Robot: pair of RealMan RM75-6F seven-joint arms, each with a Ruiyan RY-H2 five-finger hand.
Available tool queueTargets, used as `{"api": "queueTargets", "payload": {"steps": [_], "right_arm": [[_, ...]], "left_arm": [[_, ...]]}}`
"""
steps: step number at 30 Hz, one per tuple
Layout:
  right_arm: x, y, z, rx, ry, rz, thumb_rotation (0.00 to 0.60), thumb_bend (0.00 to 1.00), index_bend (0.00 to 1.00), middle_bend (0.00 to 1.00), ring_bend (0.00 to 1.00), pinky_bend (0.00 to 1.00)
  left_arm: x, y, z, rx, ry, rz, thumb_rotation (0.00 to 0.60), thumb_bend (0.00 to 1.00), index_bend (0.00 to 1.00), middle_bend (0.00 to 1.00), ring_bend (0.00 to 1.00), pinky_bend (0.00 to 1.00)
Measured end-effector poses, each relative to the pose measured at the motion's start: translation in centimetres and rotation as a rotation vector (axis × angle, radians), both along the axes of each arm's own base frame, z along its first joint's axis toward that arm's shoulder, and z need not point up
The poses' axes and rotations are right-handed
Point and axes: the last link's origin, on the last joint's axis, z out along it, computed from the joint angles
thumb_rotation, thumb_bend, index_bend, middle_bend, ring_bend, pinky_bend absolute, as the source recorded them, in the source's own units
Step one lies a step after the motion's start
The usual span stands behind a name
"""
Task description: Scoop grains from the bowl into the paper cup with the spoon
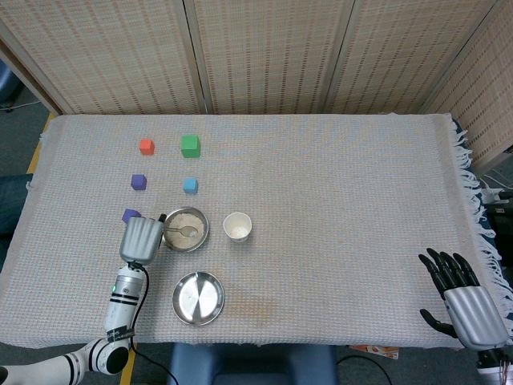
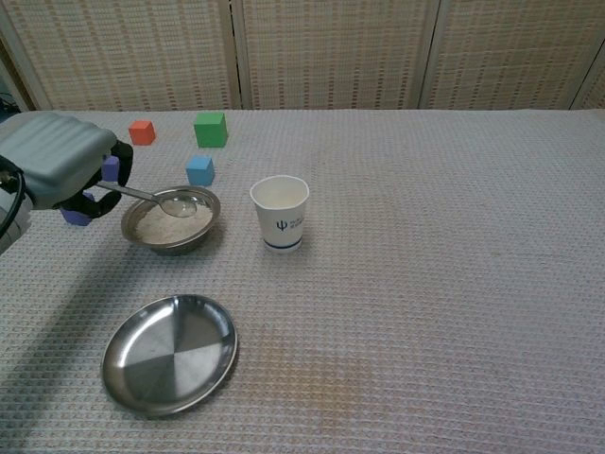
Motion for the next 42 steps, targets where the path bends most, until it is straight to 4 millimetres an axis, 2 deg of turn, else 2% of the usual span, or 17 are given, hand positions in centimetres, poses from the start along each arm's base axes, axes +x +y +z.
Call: {"api": "queueTargets", "payload": {"steps": [11, 14, 20, 33, 42], "right_arm": [[-0.1, -0.2, -0.2, 0.006, 0.005, -0.010, 0.600, 0.12, 0.00, 0.00, 0.00, 0.00], [-0.1, -0.3, -0.2, 0.007, 0.004, -0.012, 0.600, 0.12, 0.00, 0.00, 0.00, 0.00], [-0.1, -0.5, -0.4, 0.017, 0.004, -0.014, 0.600, 0.12, 0.00, 0.00, 0.00, 0.00], [-0.2, -0.7, -0.2, 0.013, -0.003, -0.012, 0.600, 0.12, 0.00, 0.00, 0.00, 0.00], [-0.3, -0.6, 0.1, 0.009, -0.013, -0.016, 0.600, 0.12, 0.00, 0.00, 0.00, 0.00]], "left_arm": [[-0.8, 1.6, 2.5, -0.052, -0.204, 0.175, 0.600, 0.40, 0.85, 1.00, 1.00, 1.00], [-0.4, 1.8, 2.9, -0.069, -0.231, 0.197, 0.600, 0.40, 0.85, 1.00, 1.00, 1.00], [1.8, 1.7, 2.9, -0.093, -0.214, 0.175, 0.600, 0.40, 0.85, 1.00, 1.00, 1.00], [7.5, 2.2, 0.1, -0.105, -0.171, 0.132, 0.600, 0.40, 0.85, 1.00, 1.00, 1.00], [9.0, 2.2, -1.2, -0.102, -0.151, 0.116, 0.600, 0.40, 0.85, 1.00, 1.00, 1.00]]}}
